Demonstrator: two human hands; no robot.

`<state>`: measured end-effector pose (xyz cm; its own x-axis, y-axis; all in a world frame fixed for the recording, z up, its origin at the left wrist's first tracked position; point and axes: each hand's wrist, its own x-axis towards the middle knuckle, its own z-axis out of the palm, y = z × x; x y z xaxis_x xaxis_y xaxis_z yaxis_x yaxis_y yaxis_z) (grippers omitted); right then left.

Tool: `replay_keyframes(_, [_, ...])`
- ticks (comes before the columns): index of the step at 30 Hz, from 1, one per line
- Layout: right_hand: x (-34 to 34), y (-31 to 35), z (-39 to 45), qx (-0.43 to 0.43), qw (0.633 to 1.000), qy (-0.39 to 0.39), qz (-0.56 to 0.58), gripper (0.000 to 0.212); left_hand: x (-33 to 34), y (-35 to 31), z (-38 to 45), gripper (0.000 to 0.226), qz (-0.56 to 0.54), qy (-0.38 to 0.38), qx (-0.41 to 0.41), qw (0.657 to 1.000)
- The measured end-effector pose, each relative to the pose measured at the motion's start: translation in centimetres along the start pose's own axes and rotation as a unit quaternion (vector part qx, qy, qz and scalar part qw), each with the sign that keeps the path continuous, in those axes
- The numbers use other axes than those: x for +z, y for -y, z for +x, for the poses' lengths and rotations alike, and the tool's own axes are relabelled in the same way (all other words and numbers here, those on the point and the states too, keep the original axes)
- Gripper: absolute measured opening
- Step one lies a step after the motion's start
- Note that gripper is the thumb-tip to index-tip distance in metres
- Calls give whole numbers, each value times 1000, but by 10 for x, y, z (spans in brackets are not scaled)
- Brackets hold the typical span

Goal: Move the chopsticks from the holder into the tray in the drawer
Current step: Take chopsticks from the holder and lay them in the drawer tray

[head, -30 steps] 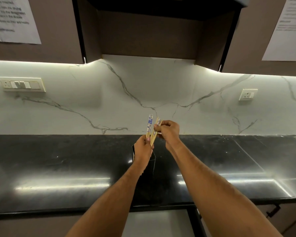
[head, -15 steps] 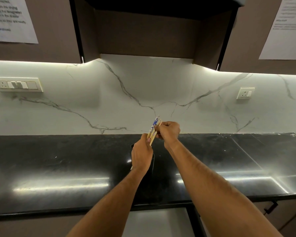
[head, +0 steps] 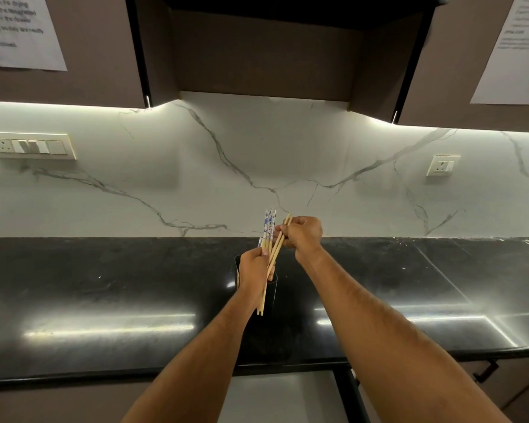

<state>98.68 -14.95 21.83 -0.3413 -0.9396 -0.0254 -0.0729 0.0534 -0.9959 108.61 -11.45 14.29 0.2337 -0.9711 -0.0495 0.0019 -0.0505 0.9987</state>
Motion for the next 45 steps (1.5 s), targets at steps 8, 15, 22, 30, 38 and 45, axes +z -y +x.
replay_keyframes(8, [-14,21,6,-97,991,-15,88,12,-8,9,23,10,-15,-111,-104,988])
replay_keyframes(15, [-19,36,7,-266,954,-18,140,8,-15,2,32,15,-173,-188,-168,952])
replay_keyframes(22, [-3,-5,-5,-169,961,-25,216,18,3,-33,22,19,-448,-62,-189,872])
replay_keyframes(30, [-7,-34,-7,-107,983,-29,145,14,1,-40,34,13,-451,-145,-174,863])
replay_keyframes(38, [-9,-52,-9,-126,992,-3,-29,14,6,-45,38,19,-440,-147,-148,873])
replay_keyframes(45, [-9,-69,-16,-79,992,99,-8,10,12,-41,46,20,-412,-162,-124,888])
